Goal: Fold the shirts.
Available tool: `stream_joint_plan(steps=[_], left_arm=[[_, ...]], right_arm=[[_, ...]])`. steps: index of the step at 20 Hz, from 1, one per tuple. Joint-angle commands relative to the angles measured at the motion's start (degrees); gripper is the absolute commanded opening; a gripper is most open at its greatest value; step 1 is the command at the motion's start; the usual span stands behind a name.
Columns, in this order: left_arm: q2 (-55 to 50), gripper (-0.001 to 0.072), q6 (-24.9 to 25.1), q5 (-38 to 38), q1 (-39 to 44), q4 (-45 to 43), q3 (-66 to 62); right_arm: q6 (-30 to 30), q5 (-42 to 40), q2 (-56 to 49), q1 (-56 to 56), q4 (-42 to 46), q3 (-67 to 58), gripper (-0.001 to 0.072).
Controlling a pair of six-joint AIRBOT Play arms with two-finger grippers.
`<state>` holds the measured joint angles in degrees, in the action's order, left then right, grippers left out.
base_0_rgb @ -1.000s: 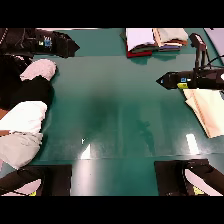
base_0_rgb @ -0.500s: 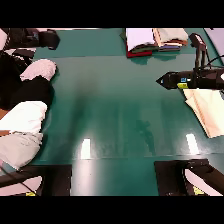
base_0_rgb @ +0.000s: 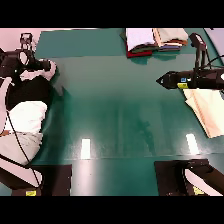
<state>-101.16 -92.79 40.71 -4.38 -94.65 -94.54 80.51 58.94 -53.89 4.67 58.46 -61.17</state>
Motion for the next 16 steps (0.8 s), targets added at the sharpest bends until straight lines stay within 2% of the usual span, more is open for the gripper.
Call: stream_joint_plan(steps=[1, 6, 7, 8, 10, 14, 16], left_arm=[[-4.0, 0.0593, -0.2, -5.3, -1.5, -0.3, 0.0], [-5.1, 0.059, -0.2, -6.6, -1.5, -0.3, -0.1], [-5.1, 0.0515, -0.2, -6.6, -1.5, -0.3, -0.1], [-5.1, 0.0321, -0.2, -5.9, -1.5, -0.3, -0.1], [-5.0, 0.0039, -0.2, -3.8, -1.5, -0.3, -0.1], [-3.8, 0.0022, -0.2, 6.4, -1.5, -0.3, -6.9], [0.5, 0.0022, -0.2, 6.4, -1.0, -0.3, -11.1]], right_arm=[[0.0, 0.0, 0.0, 0.0, 0.0, 0.0, 0.0014], [0.0, 0.0, 0.0, 0.0, 0.0, 0.0, 0.0014], [0.0, 0.0, 0.0, 0.0, -0.1, 0.0, 0.0014], [0.0, 0.0, 0.0, 0.0, -0.3, 0.0, 0.0014], [0.0, 0.0, 0.1, 0.0, -0.5, 0.0, 0.0014], [0.0, -2.1, 2.7, 0.0, -0.4, -0.1, 0.0013], [0.0, -4.0, 5.0, -0.1, -0.2, -1.4, 0.0013]])
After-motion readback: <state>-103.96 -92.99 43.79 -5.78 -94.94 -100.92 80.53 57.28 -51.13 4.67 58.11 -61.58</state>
